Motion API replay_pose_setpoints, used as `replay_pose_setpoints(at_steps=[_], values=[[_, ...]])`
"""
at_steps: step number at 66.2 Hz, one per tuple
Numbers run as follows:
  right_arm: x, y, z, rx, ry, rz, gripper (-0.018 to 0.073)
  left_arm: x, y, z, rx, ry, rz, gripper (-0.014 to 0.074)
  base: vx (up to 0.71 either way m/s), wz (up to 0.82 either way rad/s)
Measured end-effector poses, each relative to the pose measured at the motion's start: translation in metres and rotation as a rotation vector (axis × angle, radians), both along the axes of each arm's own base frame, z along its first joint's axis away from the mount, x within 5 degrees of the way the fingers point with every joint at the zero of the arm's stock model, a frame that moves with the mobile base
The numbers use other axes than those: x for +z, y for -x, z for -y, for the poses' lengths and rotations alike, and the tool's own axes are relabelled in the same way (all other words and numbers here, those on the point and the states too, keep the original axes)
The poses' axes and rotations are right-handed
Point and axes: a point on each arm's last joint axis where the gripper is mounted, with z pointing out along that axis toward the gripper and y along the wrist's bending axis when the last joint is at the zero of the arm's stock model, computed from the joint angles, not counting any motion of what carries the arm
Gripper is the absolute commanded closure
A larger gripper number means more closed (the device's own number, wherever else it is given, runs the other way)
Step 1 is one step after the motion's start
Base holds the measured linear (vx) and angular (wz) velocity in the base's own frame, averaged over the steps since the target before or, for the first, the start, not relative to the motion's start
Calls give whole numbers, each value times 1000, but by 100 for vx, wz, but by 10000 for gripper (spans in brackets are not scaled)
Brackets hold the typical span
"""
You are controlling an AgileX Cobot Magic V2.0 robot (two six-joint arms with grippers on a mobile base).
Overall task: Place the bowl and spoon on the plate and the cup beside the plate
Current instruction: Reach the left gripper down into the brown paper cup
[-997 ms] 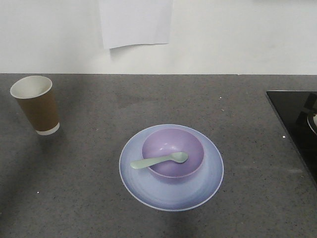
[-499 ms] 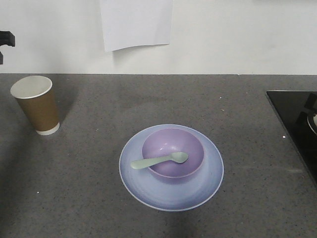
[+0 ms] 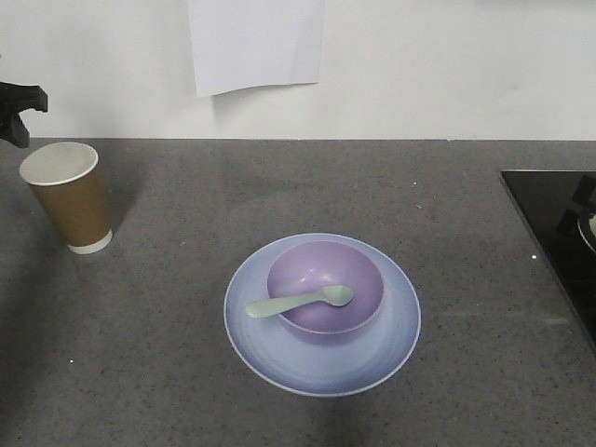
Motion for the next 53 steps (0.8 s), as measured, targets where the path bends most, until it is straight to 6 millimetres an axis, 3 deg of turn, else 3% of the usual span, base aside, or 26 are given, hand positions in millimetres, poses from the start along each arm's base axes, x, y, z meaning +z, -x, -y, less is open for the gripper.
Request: replay_pose_setpoints(at_steps=[20,32,39,53], values=[[0,0,0,1,0,0,565,-38,-21,-1,-2,13,-89,247,0,0],[0,0,0,1,0,0,565,-50,-27,-2,-1,16,-119,272,0,0],[0,0,0,1,0,0,565,-55,-29,-2,-2,18,-132,352,0,0],[0,0,0,1,0,0,565,-56,-28,-2,-33,3,-143,606,0,0]])
